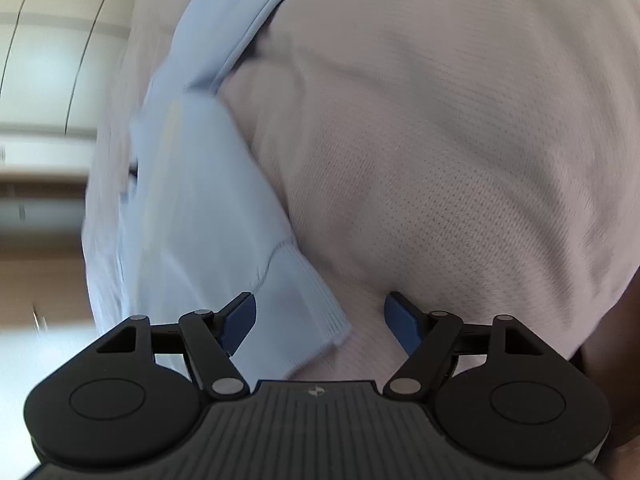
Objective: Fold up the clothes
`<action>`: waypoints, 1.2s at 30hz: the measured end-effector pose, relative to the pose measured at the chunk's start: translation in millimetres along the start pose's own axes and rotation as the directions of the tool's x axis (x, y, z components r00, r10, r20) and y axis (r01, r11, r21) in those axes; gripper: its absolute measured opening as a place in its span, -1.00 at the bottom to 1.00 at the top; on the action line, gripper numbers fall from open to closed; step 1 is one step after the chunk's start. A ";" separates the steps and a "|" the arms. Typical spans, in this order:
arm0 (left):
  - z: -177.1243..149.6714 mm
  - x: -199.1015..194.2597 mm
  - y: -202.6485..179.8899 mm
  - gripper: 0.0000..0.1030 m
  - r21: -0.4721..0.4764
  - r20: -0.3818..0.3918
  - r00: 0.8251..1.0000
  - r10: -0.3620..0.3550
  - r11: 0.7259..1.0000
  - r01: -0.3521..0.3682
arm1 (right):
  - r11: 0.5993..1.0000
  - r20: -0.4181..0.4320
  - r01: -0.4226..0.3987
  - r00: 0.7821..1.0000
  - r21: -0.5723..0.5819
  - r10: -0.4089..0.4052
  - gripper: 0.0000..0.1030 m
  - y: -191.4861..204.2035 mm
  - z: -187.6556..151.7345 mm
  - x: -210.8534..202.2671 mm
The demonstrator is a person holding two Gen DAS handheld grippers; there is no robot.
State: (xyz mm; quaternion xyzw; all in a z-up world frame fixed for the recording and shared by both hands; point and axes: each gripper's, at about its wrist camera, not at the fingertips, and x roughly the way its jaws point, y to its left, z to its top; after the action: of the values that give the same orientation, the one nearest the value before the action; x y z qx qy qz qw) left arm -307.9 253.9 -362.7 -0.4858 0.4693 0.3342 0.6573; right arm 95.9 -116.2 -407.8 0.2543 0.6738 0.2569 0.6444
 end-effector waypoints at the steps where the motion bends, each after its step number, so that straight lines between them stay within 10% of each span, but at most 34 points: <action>1: 0.4 -3.0 -2.4 -0.85 0.027 0.004 1.000 0.001 1.000 -0.001 | 0.999 0.016 -0.011 1.000 0.036 0.010 -0.14 -0.8 -0.4 1.5; 2: -0.5 -10.9 -4.1 -0.86 0.040 0.021 1.000 -0.019 0.999 0.018 | 0.998 0.013 -0.019 1.000 0.055 0.018 -0.90 -0.6 1.4 0.5; 7: -20.4 -44.1 -0.5 -0.89 0.140 0.088 0.996 -0.017 0.990 0.005 | 0.978 0.060 0.122 0.992 -0.171 -0.114 -0.90 39.5 -13.1 -16.2; 10: -29.5 -8.0 0.2 -0.92 0.145 0.013 0.991 0.130 0.981 -0.130 | 0.932 0.070 0.240 0.971 -0.271 -0.229 -0.88 50.7 -24.6 -4.8; 18: -51.0 -28.6 -63.6 -0.80 0.275 0.006 0.924 0.382 0.888 -0.369 | 0.778 0.085 0.486 0.864 -0.398 -0.497 0.33 66.2 -58.2 -25.4; 22: -73.0 -59.5 -123.1 -0.55 0.331 0.077 0.914 0.398 0.855 -0.400 | 0.766 0.049 0.426 0.886 -0.482 -0.461 0.53 86.0 -74.9 -52.0; 29: -113.1 -128.9 -206.3 -0.35 0.327 0.240 0.917 0.320 0.862 -0.386 | 0.678 0.096 0.285 0.948 -0.677 -0.303 0.85 150.4 -82.9 -117.4; 36: -162.3 -166.7 -233.5 -0.27 0.286 0.315 0.903 0.291 0.878 -0.383 | 0.599 0.117 0.248 0.961 -0.762 -0.249 0.93 164.2 -100.7 -176.0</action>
State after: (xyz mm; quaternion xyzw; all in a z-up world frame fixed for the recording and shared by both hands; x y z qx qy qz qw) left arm -202.3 31.0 -144.0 -0.2258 0.5067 0.4193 0.7186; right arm 4.3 -115.4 -163.5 -0.1409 0.5288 0.4273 0.7197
